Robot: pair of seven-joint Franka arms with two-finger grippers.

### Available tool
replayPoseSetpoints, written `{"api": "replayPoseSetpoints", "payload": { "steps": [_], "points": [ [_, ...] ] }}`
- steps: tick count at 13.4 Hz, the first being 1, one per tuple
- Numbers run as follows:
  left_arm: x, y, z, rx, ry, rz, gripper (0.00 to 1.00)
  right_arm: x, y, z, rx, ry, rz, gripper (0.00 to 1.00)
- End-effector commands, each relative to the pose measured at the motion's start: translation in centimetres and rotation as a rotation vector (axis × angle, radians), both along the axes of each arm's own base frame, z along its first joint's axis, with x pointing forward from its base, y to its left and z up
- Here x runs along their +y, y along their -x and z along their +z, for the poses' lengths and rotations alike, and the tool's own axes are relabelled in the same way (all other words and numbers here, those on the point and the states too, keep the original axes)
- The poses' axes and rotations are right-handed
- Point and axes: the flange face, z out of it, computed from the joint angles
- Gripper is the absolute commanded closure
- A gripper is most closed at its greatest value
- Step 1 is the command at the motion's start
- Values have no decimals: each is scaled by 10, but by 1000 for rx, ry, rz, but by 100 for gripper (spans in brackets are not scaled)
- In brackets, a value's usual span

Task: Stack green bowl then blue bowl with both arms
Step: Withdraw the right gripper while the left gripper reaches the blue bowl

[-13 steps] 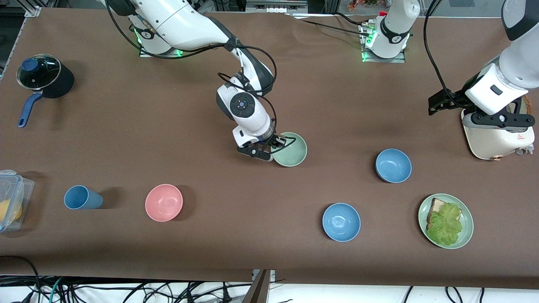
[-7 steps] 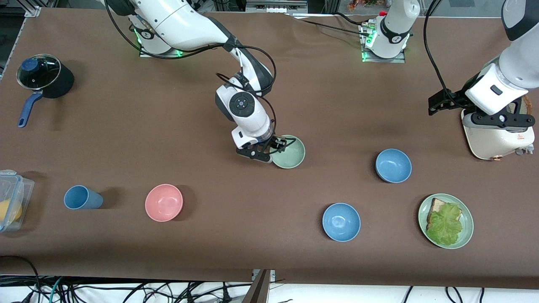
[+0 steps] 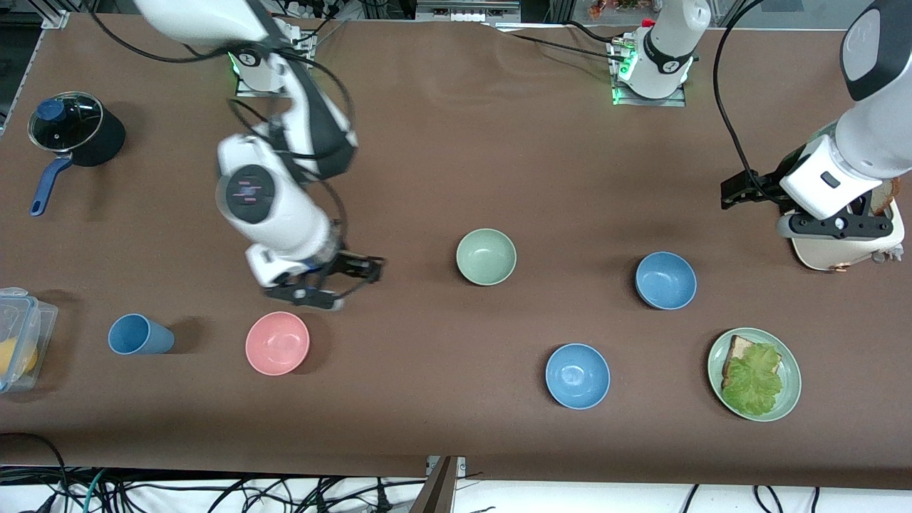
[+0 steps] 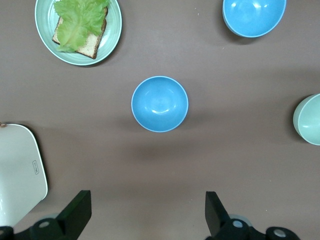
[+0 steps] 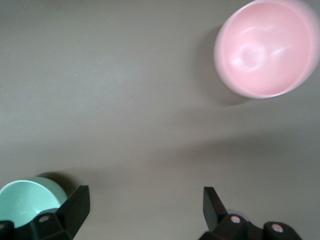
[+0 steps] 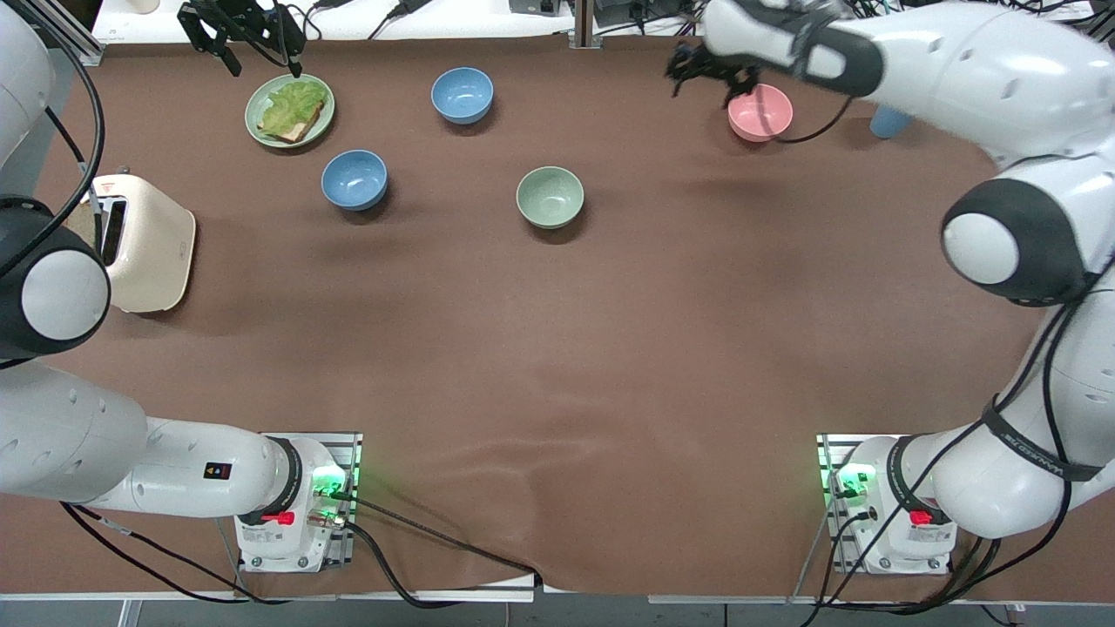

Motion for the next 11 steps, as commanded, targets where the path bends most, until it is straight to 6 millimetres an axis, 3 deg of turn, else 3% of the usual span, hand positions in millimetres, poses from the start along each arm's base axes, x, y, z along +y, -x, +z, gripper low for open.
{"api": "replayPoseSetpoints", "payload": {
  "steps": [1, 2, 4, 5, 7, 8, 11],
  "points": [
    [20, -19, -41, 76, 12, -12, 1, -57, 31, 48, 21, -47, 33, 0],
    [34, -29, -68, 97, -23, -6, 1, -80, 39, 71, 21, -50, 42, 0],
    [39, -51, -123, 77, -56, -18, 1, -127, 52, 111, 51, -42, 93, 0],
    [39, -55, -150, 88, -56, -26, 3, -140, 58, 124, 55, -38, 118, 0],
    [38, -57, -199, 102, -40, -99, 9, -162, 59, 128, 68, -8, 109, 0],
    [40, -59, -221, 88, -33, -133, 9, -164, 55, 113, 85, 20, 113, 0],
    [51, -53, -278, 59, -23, -169, 9, -160, 55, 114, 85, 29, 120, 0]
  ]
}}
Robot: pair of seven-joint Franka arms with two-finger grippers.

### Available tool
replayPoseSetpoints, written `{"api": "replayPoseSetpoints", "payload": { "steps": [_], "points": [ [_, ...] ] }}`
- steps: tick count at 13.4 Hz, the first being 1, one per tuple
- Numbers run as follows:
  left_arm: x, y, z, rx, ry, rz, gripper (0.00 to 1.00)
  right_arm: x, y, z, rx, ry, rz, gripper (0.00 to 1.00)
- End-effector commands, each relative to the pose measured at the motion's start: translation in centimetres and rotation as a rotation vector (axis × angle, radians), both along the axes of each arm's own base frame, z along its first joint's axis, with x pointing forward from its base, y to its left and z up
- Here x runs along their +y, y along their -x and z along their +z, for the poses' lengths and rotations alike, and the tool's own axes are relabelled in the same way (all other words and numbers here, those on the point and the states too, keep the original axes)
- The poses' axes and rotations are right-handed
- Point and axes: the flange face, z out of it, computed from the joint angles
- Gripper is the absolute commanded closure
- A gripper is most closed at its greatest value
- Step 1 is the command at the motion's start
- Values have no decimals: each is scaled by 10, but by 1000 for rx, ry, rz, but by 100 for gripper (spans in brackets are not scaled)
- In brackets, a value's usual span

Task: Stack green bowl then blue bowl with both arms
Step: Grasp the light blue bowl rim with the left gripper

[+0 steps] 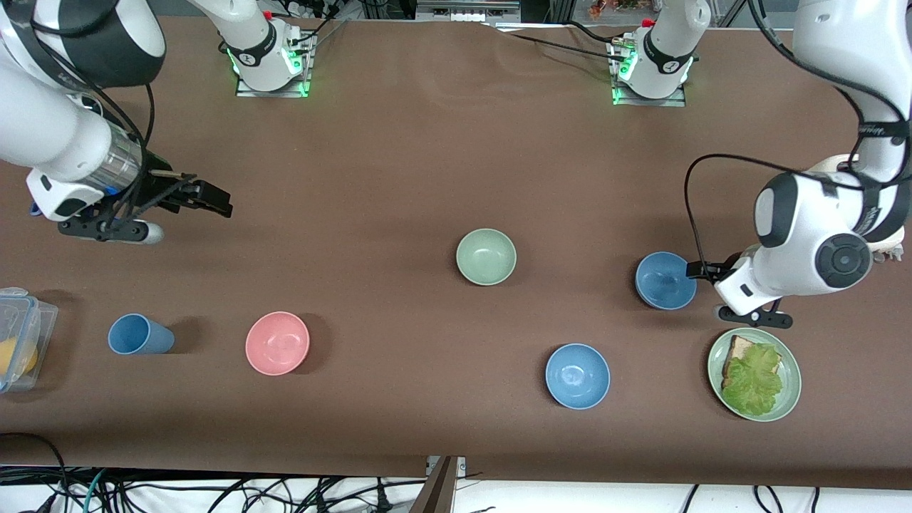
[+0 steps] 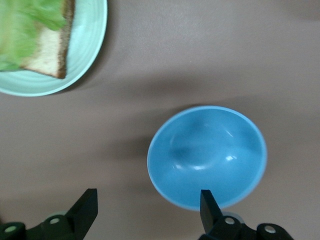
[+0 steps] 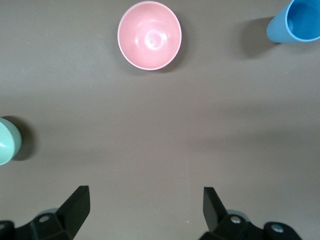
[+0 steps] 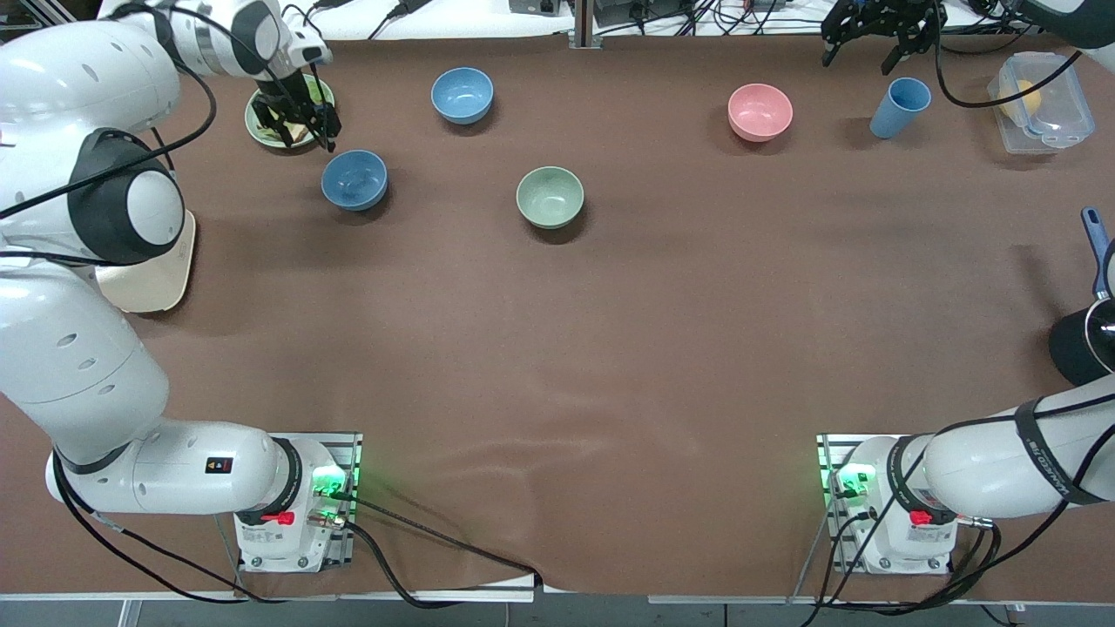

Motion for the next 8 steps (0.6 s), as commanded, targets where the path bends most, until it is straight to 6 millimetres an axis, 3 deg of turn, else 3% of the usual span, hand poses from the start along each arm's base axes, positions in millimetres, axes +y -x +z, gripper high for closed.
{"api": "replayPoseSetpoints", "payload": {
  "steps": [1, 2, 3, 5, 6, 8],
  "points": [
    [8, 9, -32, -44, 4, -70, 9, 3, 2, 0, -7, 26, 32, 0],
    [10, 12, -47, -61, 13, -103, 10, -1, 0, 0, -11, 41, 48, 0],
    [13, 17, -55, -74, 16, -114, 20, -12, -2, -2, -12, 47, 84, 0],
    [13, 20, -58, -70, 19, -130, 61, -36, -7, -2, -18, 45, 128, 0],
    [13, 22, -63, -59, 22, -144, 95, -34, -7, 2, -24, 44, 130, 0],
    [12, 24, -67, -52, 33, -169, 100, -31, -6, 3, -17, 46, 134, 0]
  ]
}}
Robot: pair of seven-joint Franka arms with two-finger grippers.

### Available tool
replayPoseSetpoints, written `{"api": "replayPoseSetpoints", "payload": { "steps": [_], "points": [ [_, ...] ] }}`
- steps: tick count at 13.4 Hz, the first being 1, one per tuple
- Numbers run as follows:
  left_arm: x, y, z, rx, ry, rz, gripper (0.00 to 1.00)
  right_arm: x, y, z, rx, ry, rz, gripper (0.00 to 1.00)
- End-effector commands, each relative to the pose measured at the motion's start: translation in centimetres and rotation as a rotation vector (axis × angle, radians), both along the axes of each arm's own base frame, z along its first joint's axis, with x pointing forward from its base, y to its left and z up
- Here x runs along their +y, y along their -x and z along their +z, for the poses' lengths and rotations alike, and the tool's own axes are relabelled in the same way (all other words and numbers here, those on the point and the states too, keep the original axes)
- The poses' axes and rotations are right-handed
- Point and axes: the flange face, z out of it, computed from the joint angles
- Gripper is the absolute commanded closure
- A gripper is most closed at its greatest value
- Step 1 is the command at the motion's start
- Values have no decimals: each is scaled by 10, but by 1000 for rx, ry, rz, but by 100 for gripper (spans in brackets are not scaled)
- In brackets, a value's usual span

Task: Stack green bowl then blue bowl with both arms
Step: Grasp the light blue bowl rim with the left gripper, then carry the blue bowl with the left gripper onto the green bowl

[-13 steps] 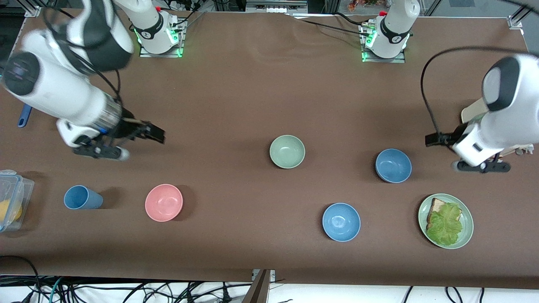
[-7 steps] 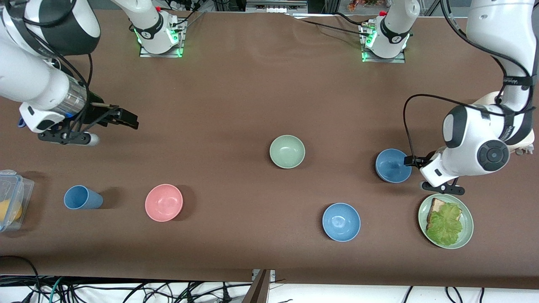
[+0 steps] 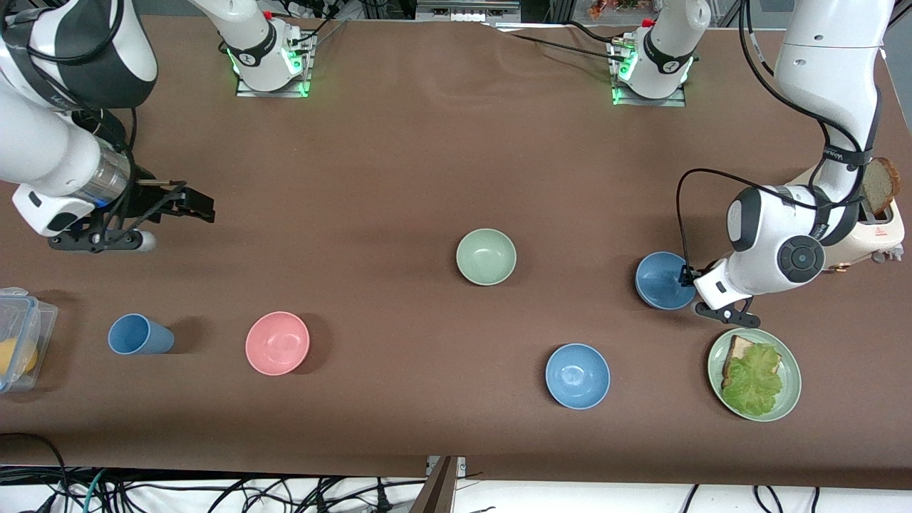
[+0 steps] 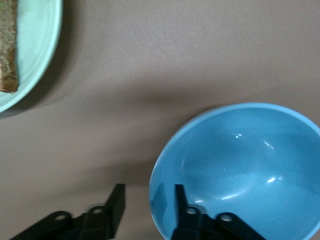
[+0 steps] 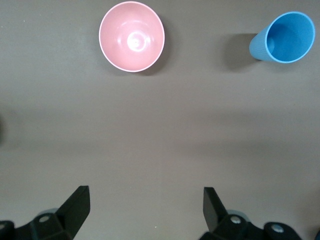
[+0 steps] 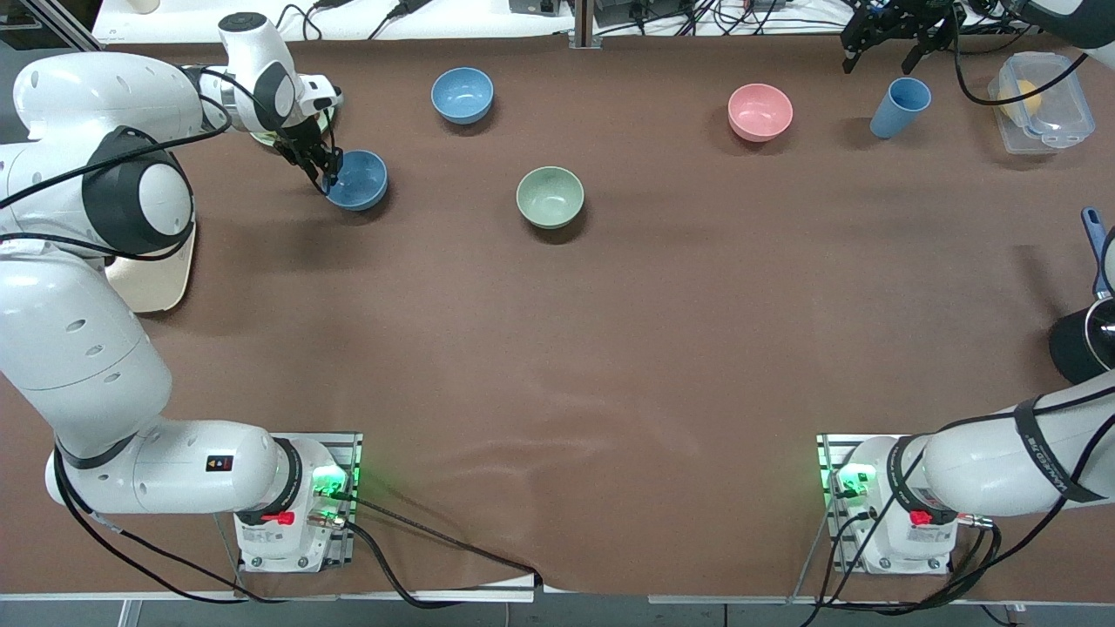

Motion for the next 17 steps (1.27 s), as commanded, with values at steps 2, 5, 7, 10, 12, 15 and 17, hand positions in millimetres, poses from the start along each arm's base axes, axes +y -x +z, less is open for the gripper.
{"api": "replayPoseSetpoints", "payload": {
  "steps": [2, 5, 7, 10, 12, 15, 17],
  "points": [
    [2, 2, 3, -10, 9, -50, 100, 1, -5, 8, -8, 6, 24, 0],
    [0, -2, 16, -21, 10, -50, 100, -19, -9, 20, -25, 7, 3, 0],
    [-14, -5, 47, 3, 12, -56, 100, -42, -6, 50, -38, 1, 24, 0],
    [-65, -10, 108, 77, 101, -70, 100, -33, -1, 77, -35, 1, 91, 0],
    [-125, -21, 155, 64, 124, -116, 100, -32, 1, 77, -23, -2, 96, 0],
    [-222, -15, 166, 39, 112, -48, 100, -36, 14, 70, 43, -3, 94, 0],
    [-289, -13, 161, 27, 108, -5, 100, -37, 24, 65, 26, -4, 92, 0]
  ]
}}
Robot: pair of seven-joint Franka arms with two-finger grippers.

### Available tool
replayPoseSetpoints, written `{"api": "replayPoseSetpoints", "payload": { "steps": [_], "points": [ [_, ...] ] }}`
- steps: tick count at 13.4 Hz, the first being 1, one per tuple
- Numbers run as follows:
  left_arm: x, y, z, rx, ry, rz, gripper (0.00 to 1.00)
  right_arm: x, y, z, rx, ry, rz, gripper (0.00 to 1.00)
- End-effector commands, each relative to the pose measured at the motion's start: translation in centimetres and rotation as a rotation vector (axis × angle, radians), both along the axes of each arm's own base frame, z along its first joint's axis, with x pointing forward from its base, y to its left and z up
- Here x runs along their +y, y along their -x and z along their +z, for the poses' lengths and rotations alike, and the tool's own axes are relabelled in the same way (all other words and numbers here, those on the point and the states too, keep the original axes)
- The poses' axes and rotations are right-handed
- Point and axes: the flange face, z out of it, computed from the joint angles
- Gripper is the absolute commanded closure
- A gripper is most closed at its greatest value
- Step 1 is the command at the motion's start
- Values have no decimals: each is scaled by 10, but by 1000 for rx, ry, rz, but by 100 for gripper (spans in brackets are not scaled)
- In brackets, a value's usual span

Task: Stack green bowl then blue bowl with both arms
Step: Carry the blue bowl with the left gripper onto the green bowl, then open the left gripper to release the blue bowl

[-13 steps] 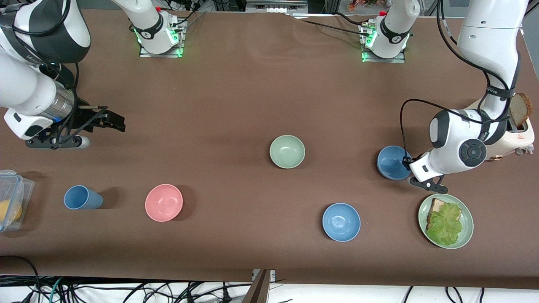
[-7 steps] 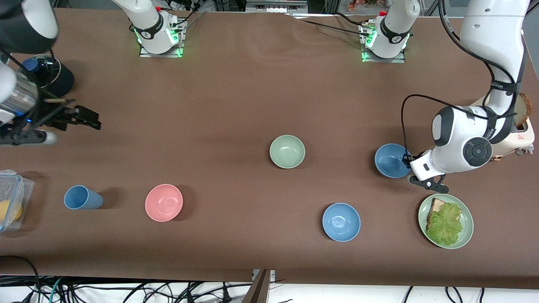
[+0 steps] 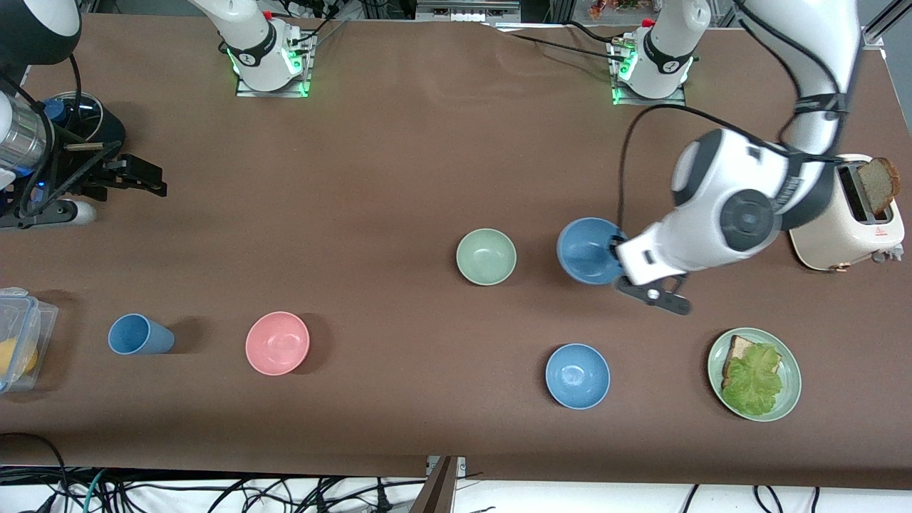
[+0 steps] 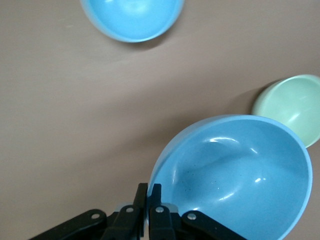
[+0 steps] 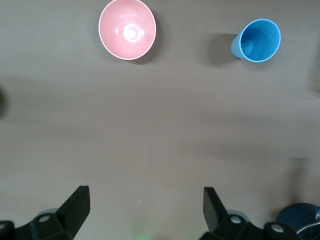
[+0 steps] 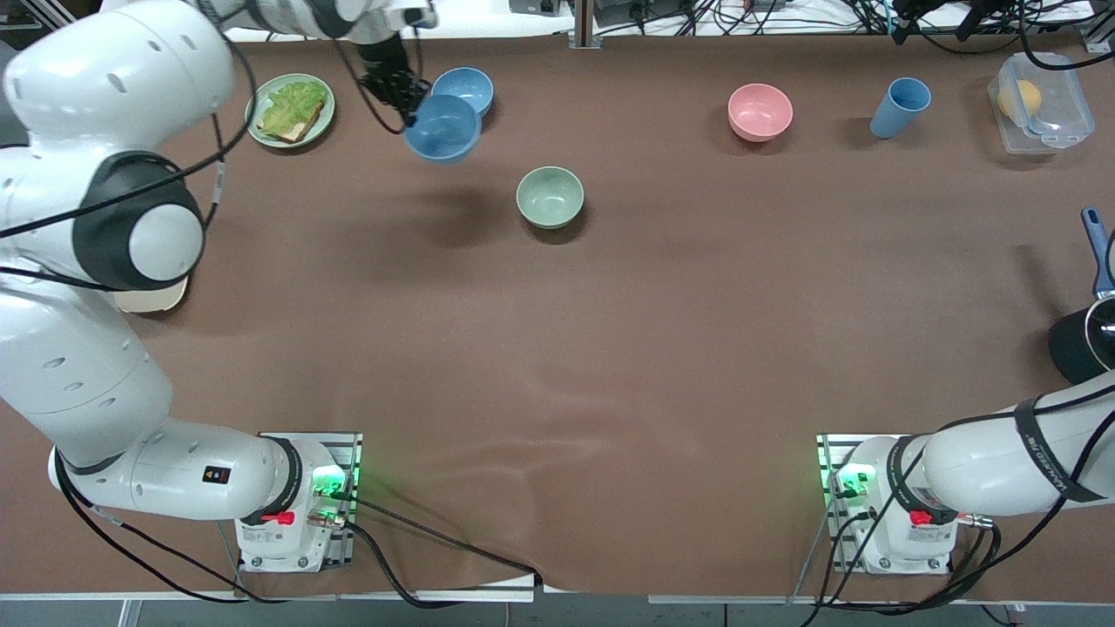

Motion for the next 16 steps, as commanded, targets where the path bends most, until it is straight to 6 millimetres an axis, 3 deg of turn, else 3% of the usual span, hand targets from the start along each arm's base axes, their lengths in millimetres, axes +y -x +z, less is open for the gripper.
{"api": "replayPoseSetpoints", "payload": {
  "steps": [1, 2, 5, 12, 13, 14, 15, 16],
  "points": [
    [-83, -1, -20, 18, 7, 57, 100, -2, 24, 1, -17, -5, 21, 0],
    [-112, 8, -34, 26, -2, 65, 100, 2, 25, -1, -15, -5, 23, 0],
    [-162, 21, -74, -15, 14, 44, 100, 6, 25, 0, -23, -5, 29, 0],
    [-164, 27, -130, 39, -17, 22, 100, 10, 25, 2, -26, -5, 35, 0],
    [-164, 27, -132, 43, -15, 26, 83, 10, 23, 2, -29, -6, 35, 0],
    [-163, 25, -130, 41, -14, 27, 23, 11, 23, 2, -29, -6, 35, 0],
    [-159, 23, -124, 36, -12, 26, 0, 11, 23, 2, -30, -5, 33, 0],
    [-155, 20, -117, 32, -10, 32, 0, 9, 22, 2, -33, -5, 30, 0]
  ]
}}
